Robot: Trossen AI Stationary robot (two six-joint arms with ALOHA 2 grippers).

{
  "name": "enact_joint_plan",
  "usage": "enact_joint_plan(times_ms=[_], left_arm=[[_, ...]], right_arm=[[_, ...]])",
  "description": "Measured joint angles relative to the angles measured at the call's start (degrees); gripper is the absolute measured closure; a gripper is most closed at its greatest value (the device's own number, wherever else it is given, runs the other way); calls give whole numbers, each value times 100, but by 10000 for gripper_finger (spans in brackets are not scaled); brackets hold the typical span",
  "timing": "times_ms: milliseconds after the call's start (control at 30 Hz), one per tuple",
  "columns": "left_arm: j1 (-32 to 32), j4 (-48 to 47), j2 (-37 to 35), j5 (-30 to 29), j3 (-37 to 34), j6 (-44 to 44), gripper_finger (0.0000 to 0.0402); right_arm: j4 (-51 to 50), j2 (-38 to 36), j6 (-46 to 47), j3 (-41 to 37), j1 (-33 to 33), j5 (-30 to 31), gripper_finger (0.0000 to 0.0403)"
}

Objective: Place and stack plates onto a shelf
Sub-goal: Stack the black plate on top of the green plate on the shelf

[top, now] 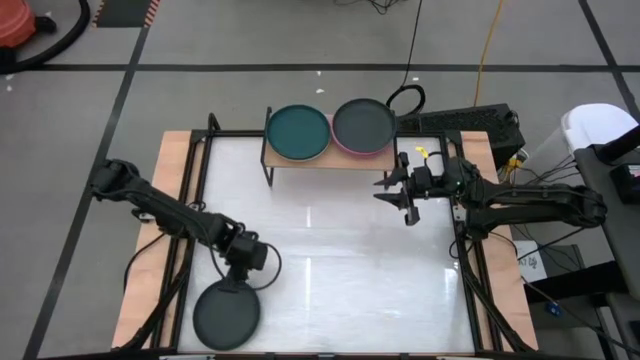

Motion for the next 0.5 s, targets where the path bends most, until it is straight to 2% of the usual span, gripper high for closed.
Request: enact_joint_plan(times_ms=[267, 500], left_arm=[[-414, 275, 134, -7, 0, -448, 271], [-612, 613, 132, -292, -94, -703, 271]], right_arm=[[-37, 4, -29, 0, 32, 0, 273], [-43, 17, -60, 0, 32, 2, 273]])
